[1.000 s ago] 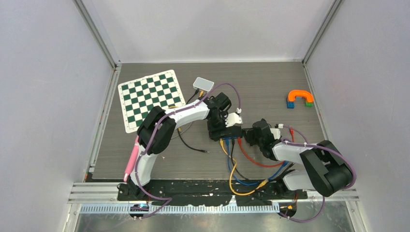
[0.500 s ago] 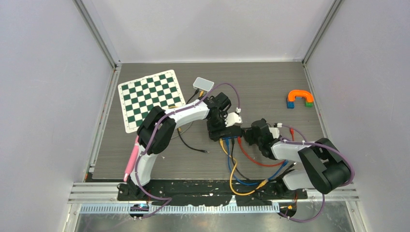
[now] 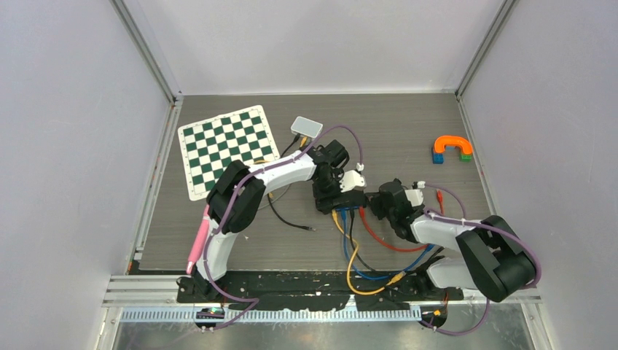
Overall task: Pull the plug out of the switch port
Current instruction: Pull the power from the switch port.
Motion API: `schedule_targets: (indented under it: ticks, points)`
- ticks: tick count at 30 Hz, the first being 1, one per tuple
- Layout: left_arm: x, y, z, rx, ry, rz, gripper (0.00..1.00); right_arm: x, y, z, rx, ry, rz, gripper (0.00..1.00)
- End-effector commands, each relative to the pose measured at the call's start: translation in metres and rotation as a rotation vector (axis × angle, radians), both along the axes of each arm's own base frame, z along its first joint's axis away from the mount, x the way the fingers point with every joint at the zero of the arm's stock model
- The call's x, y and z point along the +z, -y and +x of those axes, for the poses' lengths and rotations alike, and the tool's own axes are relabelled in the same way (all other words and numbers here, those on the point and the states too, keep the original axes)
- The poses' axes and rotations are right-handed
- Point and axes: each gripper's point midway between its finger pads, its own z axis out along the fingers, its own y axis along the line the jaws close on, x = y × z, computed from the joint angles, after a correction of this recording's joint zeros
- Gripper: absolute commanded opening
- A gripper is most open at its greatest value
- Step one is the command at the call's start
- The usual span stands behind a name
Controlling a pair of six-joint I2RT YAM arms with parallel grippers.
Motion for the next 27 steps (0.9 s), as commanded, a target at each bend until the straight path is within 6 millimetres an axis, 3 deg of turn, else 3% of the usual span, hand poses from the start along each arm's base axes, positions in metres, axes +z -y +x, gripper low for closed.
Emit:
schedule_targets:
  ticks: [1,2,5,6,7,8,9,10,13,14,15,16,17,18,21,24,27]
  points:
    - [-0.008,-0.019,-0.032,-0.011,-0.114,0.068,0.66,0.031,0.013,0.013,0.031,0.196,-0.108,0.05]
    - [-0.009,-0.019,-0.032,-0.009,-0.115,0.068,0.66,0.025,0.016,0.004,0.015,0.211,-0.070,0.05]
    - [-0.011,-0.020,-0.033,-0.009,-0.119,0.073,0.66,0.061,0.003,0.014,0.044,0.376,0.020,0.05]
    - [-0.012,-0.020,-0.033,-0.007,-0.121,0.073,0.66,0.049,0.003,0.009,0.064,0.307,-0.012,0.05]
    - [-0.012,-0.019,-0.033,-0.006,-0.123,0.073,0.65,0.059,-0.001,0.018,0.061,0.295,-0.015,0.05]
    - [-0.011,-0.019,-0.033,-0.006,-0.123,0.072,0.65,0.034,0.008,0.006,0.055,0.154,-0.079,0.05]
    - [-0.012,-0.019,-0.034,-0.005,-0.126,0.072,0.64,0.042,0.007,0.012,0.035,0.133,-0.080,0.05]
    - [-0.012,-0.020,-0.035,-0.004,-0.127,0.073,0.64,0.031,0.014,0.006,0.030,0.068,-0.114,0.05]
    - [-0.013,-0.022,-0.036,-0.001,-0.127,0.074,0.63,0.035,0.008,0.008,0.071,0.075,-0.060,0.05]
    - [-0.013,-0.023,-0.037,-0.001,-0.129,0.073,0.63,0.051,-0.001,0.017,0.094,0.151,0.007,0.05]
    - [-0.014,-0.023,-0.037,-0.001,-0.129,0.075,0.63,0.042,0.001,0.011,0.087,0.161,0.037,0.05]
    - [-0.015,-0.023,-0.037,0.000,-0.130,0.074,0.62,0.066,-0.003,0.021,0.077,0.290,0.094,0.05]
    - [-0.016,-0.023,-0.038,-0.001,-0.133,0.076,0.62,0.059,0.001,0.015,0.058,0.299,0.118,0.05]
    - [-0.016,-0.023,-0.038,0.000,-0.134,0.075,0.62,0.074,0.002,0.020,0.043,0.375,0.147,0.05]
    - [-0.016,-0.022,-0.038,-0.001,-0.137,0.072,0.61,0.074,0.005,0.022,0.030,0.369,0.117,0.05]
    - [-0.016,-0.023,-0.039,-0.003,-0.140,0.079,0.60,0.037,0.019,0.013,0.019,0.085,-0.057,0.05]
    - [-0.018,-0.026,-0.041,-0.006,-0.144,0.085,0.60,0.029,0.020,0.005,0.033,0.050,-0.044,0.05]
